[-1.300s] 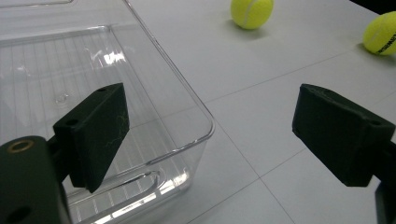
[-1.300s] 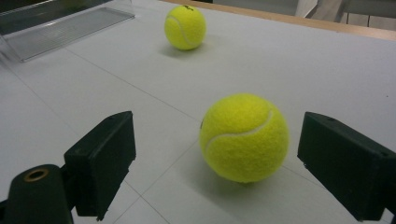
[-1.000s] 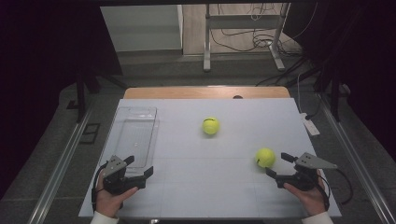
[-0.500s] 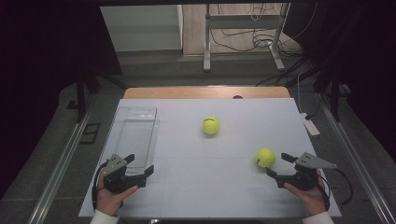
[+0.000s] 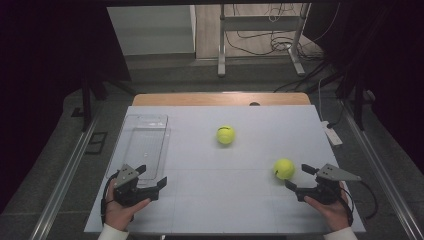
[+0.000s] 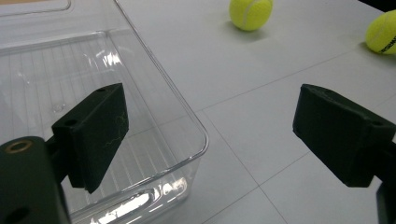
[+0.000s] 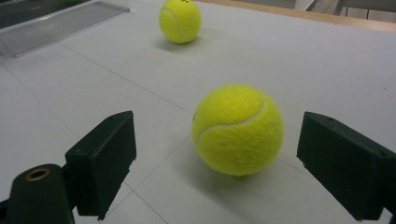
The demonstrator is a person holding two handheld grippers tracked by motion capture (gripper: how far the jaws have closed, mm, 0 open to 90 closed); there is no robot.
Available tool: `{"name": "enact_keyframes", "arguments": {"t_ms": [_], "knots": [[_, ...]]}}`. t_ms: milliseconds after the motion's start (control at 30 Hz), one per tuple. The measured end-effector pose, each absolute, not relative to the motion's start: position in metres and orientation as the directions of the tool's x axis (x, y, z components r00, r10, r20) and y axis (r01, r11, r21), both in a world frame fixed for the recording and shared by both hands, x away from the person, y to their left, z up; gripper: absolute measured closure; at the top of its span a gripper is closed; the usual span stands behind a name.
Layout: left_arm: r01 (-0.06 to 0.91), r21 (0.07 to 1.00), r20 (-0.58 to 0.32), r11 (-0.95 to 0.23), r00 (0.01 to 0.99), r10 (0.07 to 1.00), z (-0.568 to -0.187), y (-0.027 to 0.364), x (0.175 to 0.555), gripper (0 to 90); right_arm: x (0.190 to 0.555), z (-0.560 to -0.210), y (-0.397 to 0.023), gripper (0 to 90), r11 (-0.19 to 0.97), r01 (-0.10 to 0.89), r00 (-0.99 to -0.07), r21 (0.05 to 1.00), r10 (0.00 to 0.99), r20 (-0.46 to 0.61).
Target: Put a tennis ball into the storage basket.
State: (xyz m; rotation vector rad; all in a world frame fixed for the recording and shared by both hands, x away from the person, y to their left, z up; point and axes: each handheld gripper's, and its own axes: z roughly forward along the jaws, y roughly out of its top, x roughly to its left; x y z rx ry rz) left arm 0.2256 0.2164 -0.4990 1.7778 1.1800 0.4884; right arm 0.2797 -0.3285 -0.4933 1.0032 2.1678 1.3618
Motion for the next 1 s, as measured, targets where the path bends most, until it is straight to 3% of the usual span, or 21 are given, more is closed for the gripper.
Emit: {"name": "enact_keyframes", "arguments": {"t_ms": [1000], "knots": [[0.509, 0.850, -0.151, -0.137, 0.485, 0.862, -0.478, 0.200, 0.239, 11.5, 0.281, -0.495, -0.328, 12.8, 0.281, 0.363, -0.674, 0.889, 0.737, 0.042]]}}
